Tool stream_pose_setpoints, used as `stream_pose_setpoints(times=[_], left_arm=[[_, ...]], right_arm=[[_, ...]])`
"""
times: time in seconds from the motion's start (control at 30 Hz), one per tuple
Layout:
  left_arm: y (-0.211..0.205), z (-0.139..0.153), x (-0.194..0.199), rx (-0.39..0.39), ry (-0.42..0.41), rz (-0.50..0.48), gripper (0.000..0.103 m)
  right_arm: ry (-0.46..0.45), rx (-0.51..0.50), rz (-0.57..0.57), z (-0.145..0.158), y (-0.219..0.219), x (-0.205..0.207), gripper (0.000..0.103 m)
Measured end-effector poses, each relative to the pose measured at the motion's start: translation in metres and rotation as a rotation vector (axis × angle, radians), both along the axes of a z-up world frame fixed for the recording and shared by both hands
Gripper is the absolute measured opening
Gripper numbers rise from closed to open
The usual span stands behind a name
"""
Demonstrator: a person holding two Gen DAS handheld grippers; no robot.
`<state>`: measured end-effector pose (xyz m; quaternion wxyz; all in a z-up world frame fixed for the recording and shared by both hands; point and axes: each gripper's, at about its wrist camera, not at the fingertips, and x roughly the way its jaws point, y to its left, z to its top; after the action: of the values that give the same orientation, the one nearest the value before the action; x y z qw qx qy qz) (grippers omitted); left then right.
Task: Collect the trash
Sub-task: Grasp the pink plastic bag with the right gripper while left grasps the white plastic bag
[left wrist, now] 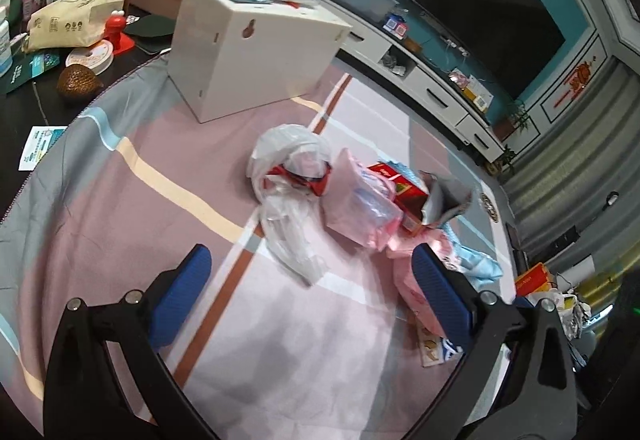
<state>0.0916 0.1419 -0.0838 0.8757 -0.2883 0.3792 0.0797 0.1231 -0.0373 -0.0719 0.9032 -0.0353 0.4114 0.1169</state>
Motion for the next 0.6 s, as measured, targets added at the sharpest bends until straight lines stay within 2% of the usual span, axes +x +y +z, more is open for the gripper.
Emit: stream_pose_setpoints(times=[0.07,0.17,0.23,0.3,0.37,0.5,0.6], left_arm=[[0.004,0.0,0.003,0.012,0.004,0.006,0.1],[0.011,0.001,0.011,0.015,-0.005,0.011,0.1],[0.015,-0.001,0.016,0.005,-0.007,0.011,0.1],[0.02,-0.008,0.027,-0.014,0.007,0.012,0.099],[0.027,-0.016,0.041,-0.027,0.028,0.011,0.099],[0.038,-0.018,0.064,-0.002,0.031,0.008,0.099],[0.049,-0.026,0.076,-0.068,0.02,0.027,0.099]], right_arm=[[0.004,-0.063,-0.008,-0.01,0.014,0.01,0.08],[0.052,-0.033,0.029,-0.022,0.025,0.019,0.077],[0.048,-0.042,0.032,-0.027,0.03,0.02,0.077],[0.056,-0.062,0.037,-0.033,0.033,0.021,0.077],[0.096,-0.033,0.059,-0.04,0.034,0.021,0.077],[0.102,-0.053,0.073,-0.042,0.04,0.021,0.077],[0.113,-0.078,0.08,-0.049,0.043,0.023,0.077]])
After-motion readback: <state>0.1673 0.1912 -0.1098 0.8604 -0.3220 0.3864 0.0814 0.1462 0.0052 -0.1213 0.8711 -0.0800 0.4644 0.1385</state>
